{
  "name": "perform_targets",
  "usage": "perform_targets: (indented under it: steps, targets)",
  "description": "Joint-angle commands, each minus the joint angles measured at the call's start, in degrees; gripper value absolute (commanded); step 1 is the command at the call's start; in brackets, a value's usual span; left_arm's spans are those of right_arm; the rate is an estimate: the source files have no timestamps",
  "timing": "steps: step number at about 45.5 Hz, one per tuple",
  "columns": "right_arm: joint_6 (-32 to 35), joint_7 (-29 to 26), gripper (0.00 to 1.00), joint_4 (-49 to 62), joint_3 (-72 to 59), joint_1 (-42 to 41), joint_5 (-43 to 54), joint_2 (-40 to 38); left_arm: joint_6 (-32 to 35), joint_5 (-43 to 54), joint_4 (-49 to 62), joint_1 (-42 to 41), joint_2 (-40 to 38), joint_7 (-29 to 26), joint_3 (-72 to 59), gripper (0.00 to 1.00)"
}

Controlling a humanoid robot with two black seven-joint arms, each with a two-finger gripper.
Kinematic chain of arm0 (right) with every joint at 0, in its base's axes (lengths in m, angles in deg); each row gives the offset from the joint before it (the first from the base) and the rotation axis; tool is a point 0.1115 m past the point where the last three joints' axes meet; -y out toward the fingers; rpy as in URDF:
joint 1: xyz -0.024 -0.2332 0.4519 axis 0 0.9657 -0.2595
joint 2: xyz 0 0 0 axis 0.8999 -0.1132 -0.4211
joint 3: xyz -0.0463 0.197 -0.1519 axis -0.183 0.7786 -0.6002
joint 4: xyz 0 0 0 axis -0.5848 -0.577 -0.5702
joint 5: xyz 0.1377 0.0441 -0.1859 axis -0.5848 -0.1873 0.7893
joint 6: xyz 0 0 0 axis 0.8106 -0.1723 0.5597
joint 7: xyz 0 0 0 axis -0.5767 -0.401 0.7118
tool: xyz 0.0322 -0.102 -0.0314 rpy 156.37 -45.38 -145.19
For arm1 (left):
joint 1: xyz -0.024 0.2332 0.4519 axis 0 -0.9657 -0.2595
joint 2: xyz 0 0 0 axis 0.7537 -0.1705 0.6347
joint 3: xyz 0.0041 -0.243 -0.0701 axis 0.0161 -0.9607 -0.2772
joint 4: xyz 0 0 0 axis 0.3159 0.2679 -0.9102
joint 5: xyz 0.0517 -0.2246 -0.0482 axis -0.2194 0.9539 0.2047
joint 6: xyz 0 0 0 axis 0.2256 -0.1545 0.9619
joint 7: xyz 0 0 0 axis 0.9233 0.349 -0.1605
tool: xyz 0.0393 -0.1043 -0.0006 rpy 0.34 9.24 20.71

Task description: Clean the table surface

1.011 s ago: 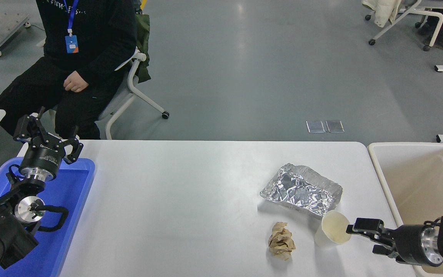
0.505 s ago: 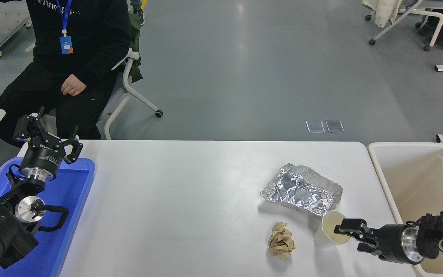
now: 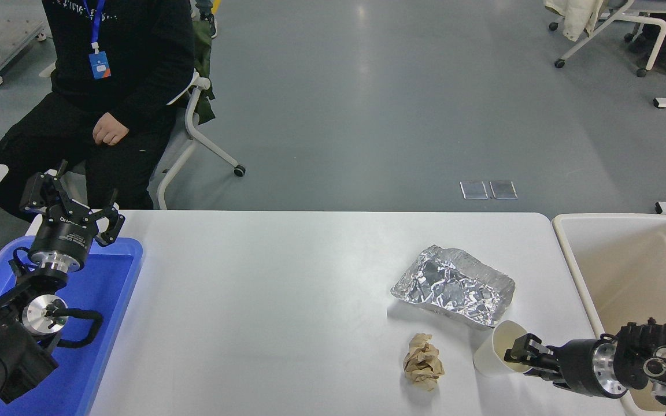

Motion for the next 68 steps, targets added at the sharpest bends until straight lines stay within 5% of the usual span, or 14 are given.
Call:
perform_targets:
  steps: [1, 27, 40, 51, 68]
  targets:
    - [0.13, -1.37, 0.00, -0.22, 0.62, -0.15, -0.16, -0.44, 0.00, 0.07, -0.02, 0.00, 0.00, 0.00, 0.00, 1.00]
    - [6.89, -1.46, 0.00, -4.79, 0.97, -4.98, -1.04, -10.72, 0.00, 0.07, -0.02, 0.00, 0.00, 0.00, 0.00, 1.00]
    - [19.80, -1.46, 0.00, -5.31, 7.55, -5.60, -0.95, -21.44, 0.00, -0.01, 0.06, 0.00, 0.00, 0.00, 0.00, 1.00]
    - [34.75, -1.37, 0.00, -5.49, 8.79, -14.64, -0.95, -32.69, 0.00, -0.01, -0.02, 0.00, 0.00, 0.00, 0.00, 1.00]
    - [45.21, -1.46, 0.00, -5.49, 8.79, -23.44, -0.95, -42.01, 0.00, -0.01, 0.06, 0.00, 0.00, 0.00, 0.00, 1.00]
